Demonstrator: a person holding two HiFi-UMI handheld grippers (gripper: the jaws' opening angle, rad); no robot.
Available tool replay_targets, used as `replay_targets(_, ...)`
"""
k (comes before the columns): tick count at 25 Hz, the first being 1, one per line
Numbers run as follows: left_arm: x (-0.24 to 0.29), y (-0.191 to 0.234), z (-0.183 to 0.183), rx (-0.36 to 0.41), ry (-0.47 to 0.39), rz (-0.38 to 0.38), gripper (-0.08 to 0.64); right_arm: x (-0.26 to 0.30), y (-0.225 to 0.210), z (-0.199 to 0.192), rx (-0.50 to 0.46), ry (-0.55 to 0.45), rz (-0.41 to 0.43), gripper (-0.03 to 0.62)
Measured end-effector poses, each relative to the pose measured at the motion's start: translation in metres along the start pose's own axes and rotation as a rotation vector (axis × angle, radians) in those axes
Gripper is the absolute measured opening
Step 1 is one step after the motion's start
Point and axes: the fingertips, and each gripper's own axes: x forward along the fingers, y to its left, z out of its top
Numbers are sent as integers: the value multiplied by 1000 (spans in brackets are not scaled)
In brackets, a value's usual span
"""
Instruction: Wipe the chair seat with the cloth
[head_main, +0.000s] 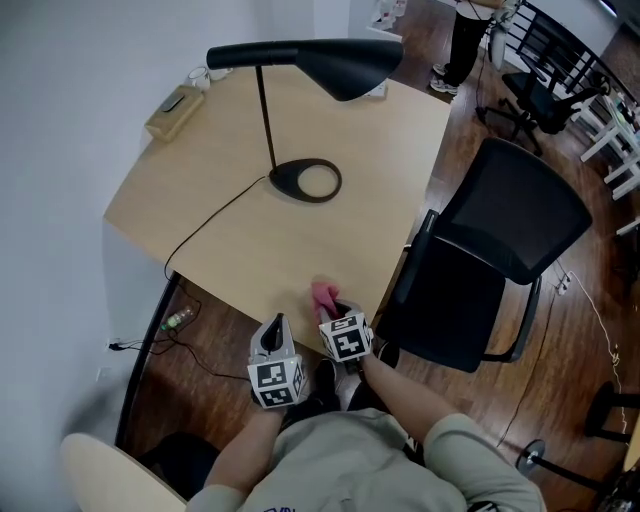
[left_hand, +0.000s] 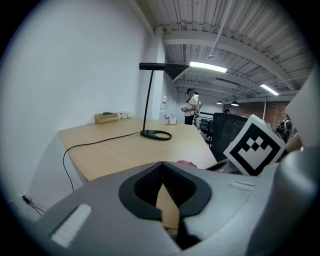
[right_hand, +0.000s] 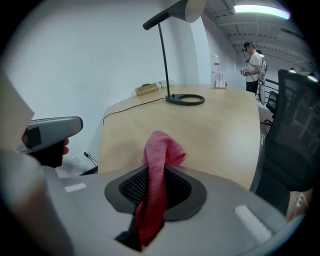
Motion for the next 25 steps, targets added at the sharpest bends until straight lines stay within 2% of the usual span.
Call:
replay_targets(7,6,-26,5,6,-5,-82,6,-36,-15,-4,53,-52,-28,63)
replay_targets(13,9,-78,14,0,-29,-217,6,-94,-36,5,87,-145,-93,63)
replay_targets(20,0,-145,32,32,-71,-379,6,-170,-74,15,140,-273,-220,63)
replay_targets(25,-3,-183,45,72,-97,-454,6,-204,-102,7,182,-318,-296,62)
